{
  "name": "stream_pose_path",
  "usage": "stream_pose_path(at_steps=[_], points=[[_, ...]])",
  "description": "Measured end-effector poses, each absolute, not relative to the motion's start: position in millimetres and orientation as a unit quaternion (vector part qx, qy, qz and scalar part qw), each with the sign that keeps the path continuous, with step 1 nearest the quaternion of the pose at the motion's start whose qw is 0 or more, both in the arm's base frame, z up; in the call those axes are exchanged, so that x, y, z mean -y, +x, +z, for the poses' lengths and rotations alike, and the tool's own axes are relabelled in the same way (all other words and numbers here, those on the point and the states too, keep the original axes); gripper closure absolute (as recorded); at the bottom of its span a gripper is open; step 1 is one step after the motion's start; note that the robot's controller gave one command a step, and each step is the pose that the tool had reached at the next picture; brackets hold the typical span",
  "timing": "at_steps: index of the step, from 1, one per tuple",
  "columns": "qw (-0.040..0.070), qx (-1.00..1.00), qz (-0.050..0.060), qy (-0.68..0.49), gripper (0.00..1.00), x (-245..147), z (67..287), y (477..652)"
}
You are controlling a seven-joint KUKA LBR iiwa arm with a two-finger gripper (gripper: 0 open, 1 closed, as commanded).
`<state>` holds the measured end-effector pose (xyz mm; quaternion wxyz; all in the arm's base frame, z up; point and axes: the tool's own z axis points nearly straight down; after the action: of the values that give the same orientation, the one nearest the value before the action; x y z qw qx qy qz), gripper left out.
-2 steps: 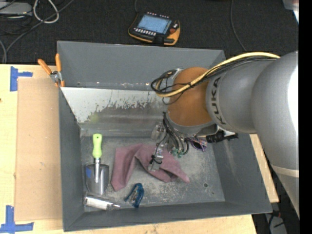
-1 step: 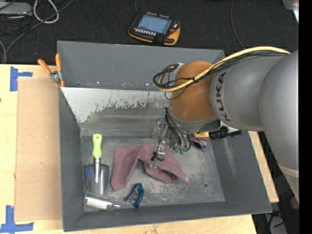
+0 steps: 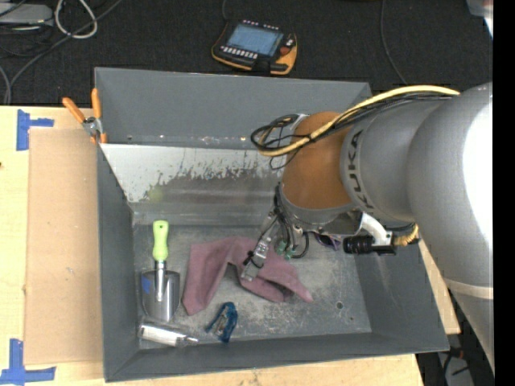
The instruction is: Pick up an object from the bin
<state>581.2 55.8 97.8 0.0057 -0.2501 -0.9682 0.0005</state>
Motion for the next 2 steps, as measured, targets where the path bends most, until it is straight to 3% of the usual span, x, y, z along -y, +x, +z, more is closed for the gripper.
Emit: stream_pose_path(at_steps=[1, 2], points=[[0.001, 0.989, -0.001, -0.145, 0.00, -53.1, 68.9, 593.2], [0.006, 0.958, 0.000, -0.287, 1.00, -57.5, 69.7, 580.0]])
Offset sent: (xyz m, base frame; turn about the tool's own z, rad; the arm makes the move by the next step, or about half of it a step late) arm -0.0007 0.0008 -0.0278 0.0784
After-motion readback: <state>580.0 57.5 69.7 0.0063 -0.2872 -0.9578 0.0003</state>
